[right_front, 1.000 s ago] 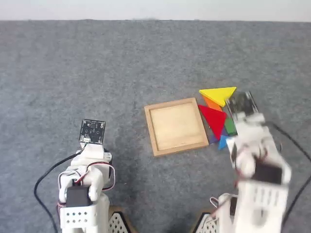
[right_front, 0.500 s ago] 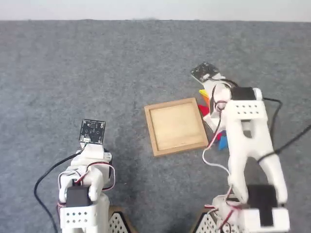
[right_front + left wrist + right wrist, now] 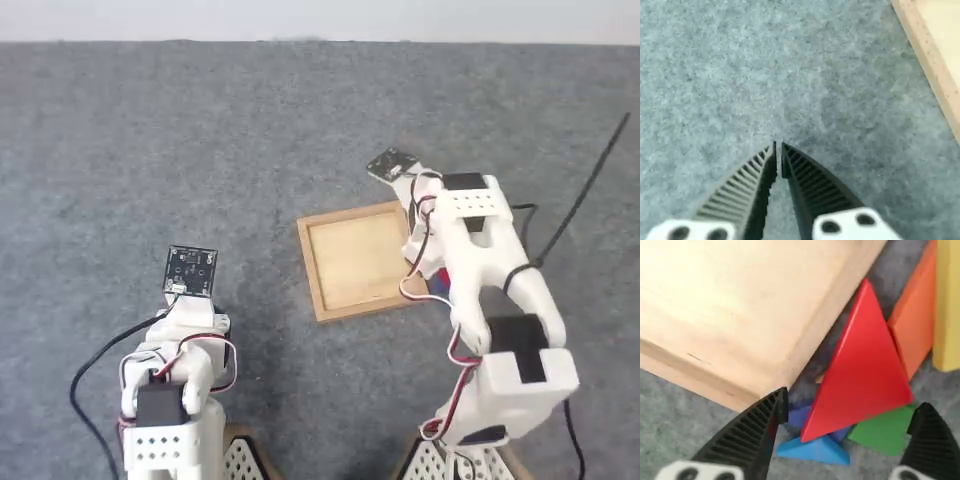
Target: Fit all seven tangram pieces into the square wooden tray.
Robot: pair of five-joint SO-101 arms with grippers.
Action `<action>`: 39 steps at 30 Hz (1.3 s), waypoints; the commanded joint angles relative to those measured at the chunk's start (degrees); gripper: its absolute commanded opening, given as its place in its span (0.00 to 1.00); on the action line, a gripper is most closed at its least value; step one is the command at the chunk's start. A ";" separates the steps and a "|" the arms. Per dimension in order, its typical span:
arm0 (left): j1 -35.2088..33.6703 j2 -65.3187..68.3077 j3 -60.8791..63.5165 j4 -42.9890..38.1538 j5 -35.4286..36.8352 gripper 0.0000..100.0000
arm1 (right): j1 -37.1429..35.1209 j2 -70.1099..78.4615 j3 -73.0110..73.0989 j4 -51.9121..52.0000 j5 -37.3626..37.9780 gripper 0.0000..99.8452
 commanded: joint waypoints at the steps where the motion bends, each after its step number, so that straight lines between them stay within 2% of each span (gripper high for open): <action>1: 0.26 -0.97 -0.57 0.18 -0.09 0.02 | -0.13 0.04 -3.16 -1.54 0.70 0.38; 13: 0.26 -0.97 -0.57 0.18 -0.09 0.02 | 0.13 0.40 -1.49 -3.91 -0.88 0.38; 18: 0.26 -0.97 -0.57 0.18 -0.09 0.02 | 1.63 0.40 0.62 -7.87 -2.81 0.38; 36: 0.26 -0.97 -0.57 0.18 -0.09 0.02 | 1.71 6.73 -2.11 -6.64 -2.11 0.38; 39: 0.26 -0.97 -0.57 0.18 -0.09 0.02 | 1.71 6.73 -2.11 -6.64 -2.11 0.33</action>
